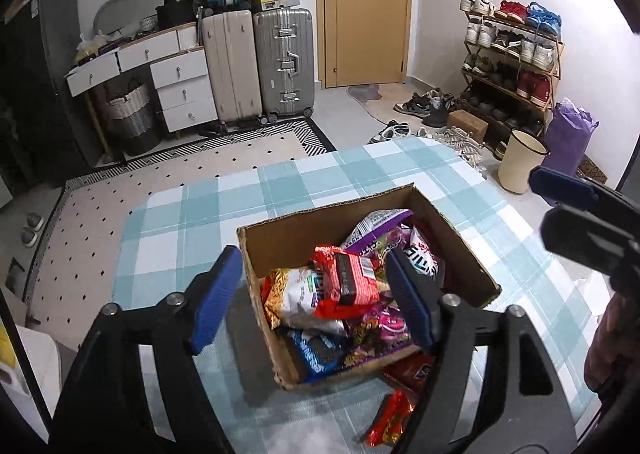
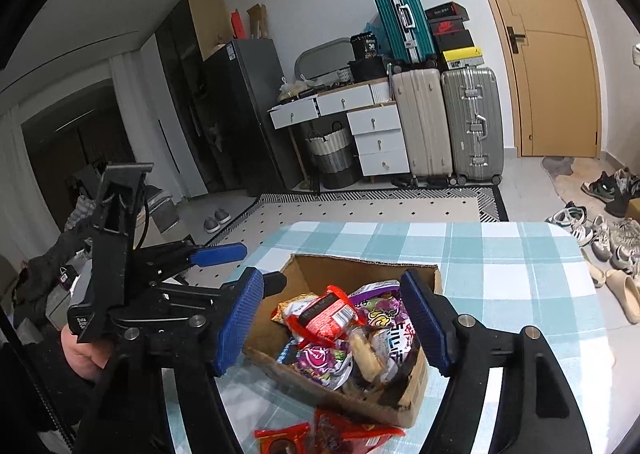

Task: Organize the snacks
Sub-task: 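Withdraw both tools from the box toward the two remaining packs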

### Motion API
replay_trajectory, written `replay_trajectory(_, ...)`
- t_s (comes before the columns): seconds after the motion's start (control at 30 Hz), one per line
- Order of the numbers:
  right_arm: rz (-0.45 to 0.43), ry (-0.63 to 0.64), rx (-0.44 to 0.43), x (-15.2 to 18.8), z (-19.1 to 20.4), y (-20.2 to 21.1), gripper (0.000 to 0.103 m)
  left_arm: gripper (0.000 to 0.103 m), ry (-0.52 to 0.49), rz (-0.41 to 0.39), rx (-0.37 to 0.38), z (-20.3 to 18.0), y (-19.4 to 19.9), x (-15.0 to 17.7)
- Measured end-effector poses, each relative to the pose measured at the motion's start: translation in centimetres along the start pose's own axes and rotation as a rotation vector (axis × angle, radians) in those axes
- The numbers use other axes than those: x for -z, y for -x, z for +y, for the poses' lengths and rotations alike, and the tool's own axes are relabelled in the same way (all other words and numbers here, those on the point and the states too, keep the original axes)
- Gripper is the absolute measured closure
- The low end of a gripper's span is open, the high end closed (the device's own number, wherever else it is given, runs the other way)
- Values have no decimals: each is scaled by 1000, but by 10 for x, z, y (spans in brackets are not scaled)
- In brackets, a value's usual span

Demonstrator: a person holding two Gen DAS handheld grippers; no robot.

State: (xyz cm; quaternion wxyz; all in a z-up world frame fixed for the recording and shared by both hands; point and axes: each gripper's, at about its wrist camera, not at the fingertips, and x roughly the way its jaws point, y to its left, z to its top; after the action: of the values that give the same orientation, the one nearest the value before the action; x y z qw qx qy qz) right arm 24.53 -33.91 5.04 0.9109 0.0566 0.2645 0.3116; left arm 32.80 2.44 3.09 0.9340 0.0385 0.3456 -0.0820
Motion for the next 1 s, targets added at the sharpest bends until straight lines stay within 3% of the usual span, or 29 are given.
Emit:
replay_trajectory(0.17,-29,1,13,4,11,24,19,21,14,-19,-18,-5,26,6)
replay_trajectory(0.5,-52,20,30,15,34,70,14,9,36,-47,-20,-20,74,29)
replay_trajectory(0.57,-61,32,36,20,41,81,12,2,42,-56,-28,-23,83,34)
replay_trajectory(1.0,-86,46,59,57,65,124,4,1,99,-66,-6,-32,118,78)
